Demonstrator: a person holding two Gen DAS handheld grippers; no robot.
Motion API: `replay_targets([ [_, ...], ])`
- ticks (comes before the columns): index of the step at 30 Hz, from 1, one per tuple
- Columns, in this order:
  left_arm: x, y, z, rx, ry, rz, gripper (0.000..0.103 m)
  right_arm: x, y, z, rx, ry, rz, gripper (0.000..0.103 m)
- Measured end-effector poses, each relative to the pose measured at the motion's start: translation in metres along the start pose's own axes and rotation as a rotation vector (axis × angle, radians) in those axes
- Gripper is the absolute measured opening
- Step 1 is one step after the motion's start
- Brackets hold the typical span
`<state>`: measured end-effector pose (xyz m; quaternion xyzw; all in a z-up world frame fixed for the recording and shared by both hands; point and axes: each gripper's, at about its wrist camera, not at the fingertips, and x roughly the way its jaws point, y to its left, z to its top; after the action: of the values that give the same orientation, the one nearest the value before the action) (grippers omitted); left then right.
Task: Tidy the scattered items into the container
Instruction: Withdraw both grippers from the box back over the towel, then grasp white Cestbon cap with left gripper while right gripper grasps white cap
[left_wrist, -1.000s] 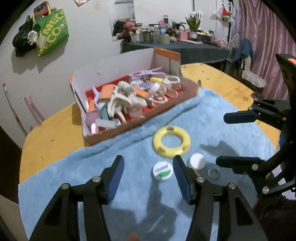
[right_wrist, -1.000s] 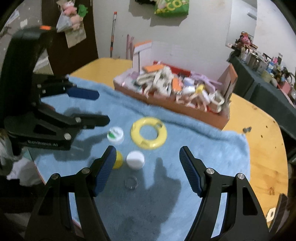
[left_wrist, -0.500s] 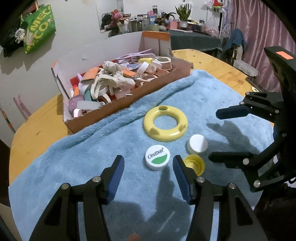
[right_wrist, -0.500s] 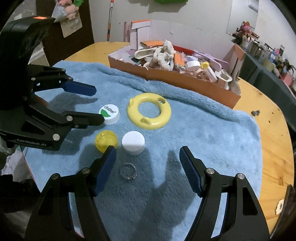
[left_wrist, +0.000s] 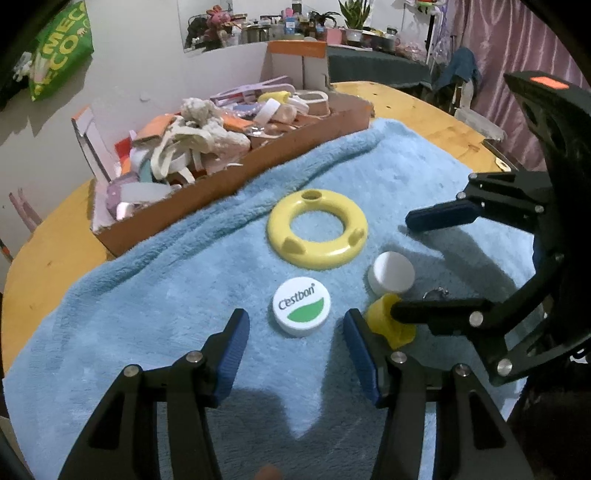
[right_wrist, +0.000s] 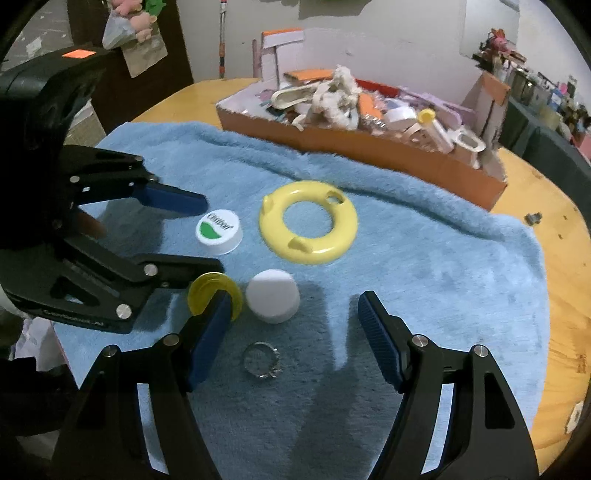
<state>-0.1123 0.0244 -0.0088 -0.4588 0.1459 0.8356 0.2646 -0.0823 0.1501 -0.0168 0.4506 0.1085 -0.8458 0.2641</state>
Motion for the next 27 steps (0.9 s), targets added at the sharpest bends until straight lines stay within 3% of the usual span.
replay_targets([
  [7, -0.001, 0.007, 0.001, -0.021, 0.0, -0.025, 0.049, 0.001, -0.001, -0.001, 0.012, -0.007, 0.016, 0.07],
  [14, -0.001, 0.007, 0.003, -0.004, 0.002, -0.017, 0.049, -0.011, -0.004, -0.003, 0.011, -0.023, 0.042, 0.07],
  [18, -0.001, 0.006, 0.002, -0.001, 0.002, -0.019, 0.049, -0.016, -0.006, -0.004, -0.013, -0.019, -0.002, 0.07],
  [27, 0.001, 0.005, 0.003, 0.003, 0.001, -0.016, 0.047, 0.001, -0.001, -0.002, -0.045, 0.0, -0.016, 0.069],
])
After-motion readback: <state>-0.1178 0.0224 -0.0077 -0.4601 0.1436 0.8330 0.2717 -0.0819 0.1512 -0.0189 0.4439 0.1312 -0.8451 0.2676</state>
